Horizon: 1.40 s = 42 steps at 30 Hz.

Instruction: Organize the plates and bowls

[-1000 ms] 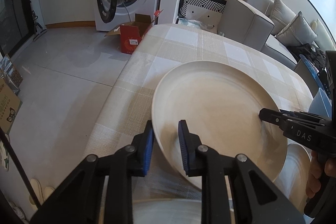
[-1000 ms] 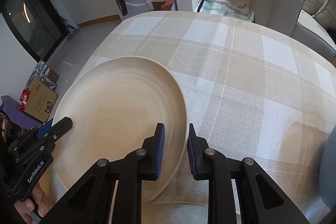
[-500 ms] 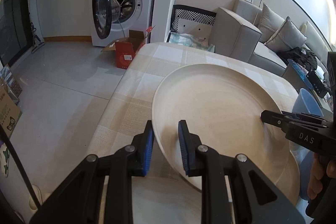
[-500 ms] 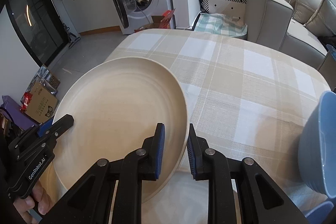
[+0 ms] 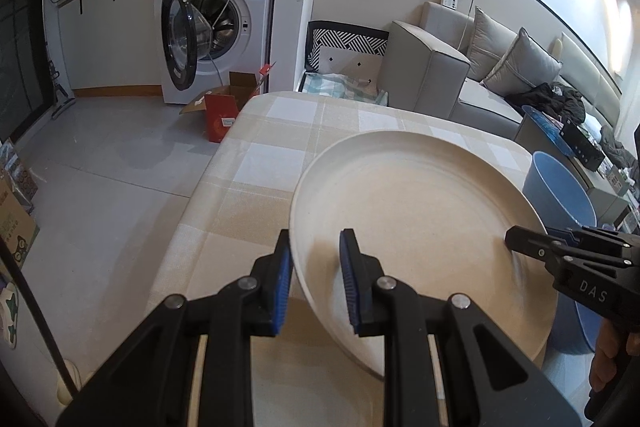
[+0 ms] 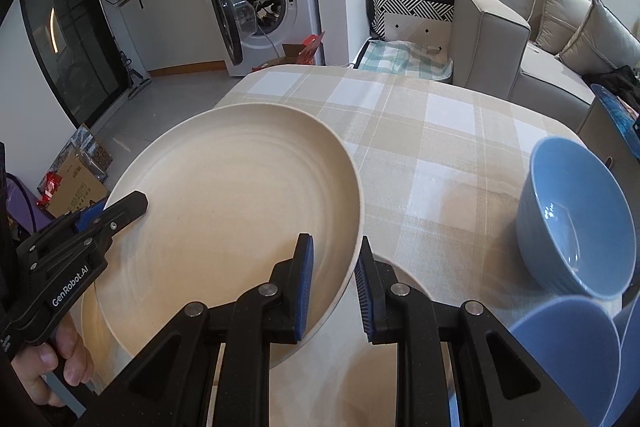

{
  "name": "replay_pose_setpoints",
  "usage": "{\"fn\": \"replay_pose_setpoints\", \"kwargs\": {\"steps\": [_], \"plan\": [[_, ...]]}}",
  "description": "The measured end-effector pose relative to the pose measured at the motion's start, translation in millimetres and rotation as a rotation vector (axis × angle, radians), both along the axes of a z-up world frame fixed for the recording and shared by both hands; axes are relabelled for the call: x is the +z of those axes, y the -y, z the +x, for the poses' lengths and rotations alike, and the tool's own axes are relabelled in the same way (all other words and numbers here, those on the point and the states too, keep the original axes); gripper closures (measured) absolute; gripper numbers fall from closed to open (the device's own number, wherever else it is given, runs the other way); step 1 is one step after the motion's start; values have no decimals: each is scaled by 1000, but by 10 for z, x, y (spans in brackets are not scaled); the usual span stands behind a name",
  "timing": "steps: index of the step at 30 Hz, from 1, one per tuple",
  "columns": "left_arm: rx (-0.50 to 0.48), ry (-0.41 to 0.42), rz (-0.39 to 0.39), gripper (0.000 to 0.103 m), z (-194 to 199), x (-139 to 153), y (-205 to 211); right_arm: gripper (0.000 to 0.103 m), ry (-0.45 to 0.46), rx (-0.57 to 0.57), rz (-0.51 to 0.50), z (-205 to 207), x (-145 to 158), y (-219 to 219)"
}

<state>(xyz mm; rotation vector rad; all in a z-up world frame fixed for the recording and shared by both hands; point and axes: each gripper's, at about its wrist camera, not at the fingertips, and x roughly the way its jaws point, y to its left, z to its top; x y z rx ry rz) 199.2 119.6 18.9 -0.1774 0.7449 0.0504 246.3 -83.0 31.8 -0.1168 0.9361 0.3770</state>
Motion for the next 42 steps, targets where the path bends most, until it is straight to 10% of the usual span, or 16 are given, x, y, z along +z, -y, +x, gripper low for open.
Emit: {"fn": "replay_pose_setpoints", "kwargs": {"steps": [35, 42], "plan": [[-91, -63, 13, 82, -128, -307, 225, 77, -37, -21, -156, -956, -439, 85], [-109, -84, -1, 82, -64, -377, 302, 61, -28, 8, -208, -1076, -409, 96]]}}
